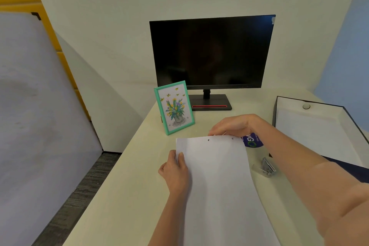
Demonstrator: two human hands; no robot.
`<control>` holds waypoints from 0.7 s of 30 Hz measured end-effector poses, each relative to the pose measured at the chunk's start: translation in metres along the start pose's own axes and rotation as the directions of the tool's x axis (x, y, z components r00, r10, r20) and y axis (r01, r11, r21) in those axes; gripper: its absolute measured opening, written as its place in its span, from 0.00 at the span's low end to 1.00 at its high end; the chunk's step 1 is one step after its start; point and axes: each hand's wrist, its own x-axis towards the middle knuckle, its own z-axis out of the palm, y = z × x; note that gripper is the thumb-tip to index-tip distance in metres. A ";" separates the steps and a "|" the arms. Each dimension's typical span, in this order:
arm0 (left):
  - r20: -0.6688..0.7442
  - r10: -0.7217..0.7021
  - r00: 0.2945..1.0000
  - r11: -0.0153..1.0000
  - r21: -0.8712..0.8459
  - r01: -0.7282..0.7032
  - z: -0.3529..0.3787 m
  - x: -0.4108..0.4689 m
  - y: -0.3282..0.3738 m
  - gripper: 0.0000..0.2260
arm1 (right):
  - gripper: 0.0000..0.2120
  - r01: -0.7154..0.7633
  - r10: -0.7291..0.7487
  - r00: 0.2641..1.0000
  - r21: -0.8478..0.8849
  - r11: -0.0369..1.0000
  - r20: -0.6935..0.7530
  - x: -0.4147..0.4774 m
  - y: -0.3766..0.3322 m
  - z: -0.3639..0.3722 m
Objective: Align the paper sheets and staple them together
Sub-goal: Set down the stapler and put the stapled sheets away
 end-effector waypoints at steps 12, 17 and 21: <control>0.058 0.037 0.998 0.999 0.011 -0.037 -0.011 0.007 0.007 0.16 | 0.06 0.106 -0.300 0.659 -0.309 0.945 -0.690 0.016 0.038 0.061; 0.156 -0.018 0.988 0.999 0.031 0.013 -0.020 0.016 0.011 0.14 | 0.05 0.149 -0.318 0.568 -0.284 0.947 -0.759 0.023 0.048 0.075; 0.063 0.014 0.998 0.998 0.060 -0.017 -0.023 0.045 0.044 0.12 | 0.06 0.160 -0.360 0.524 -0.326 0.932 -0.772 0.024 0.051 0.077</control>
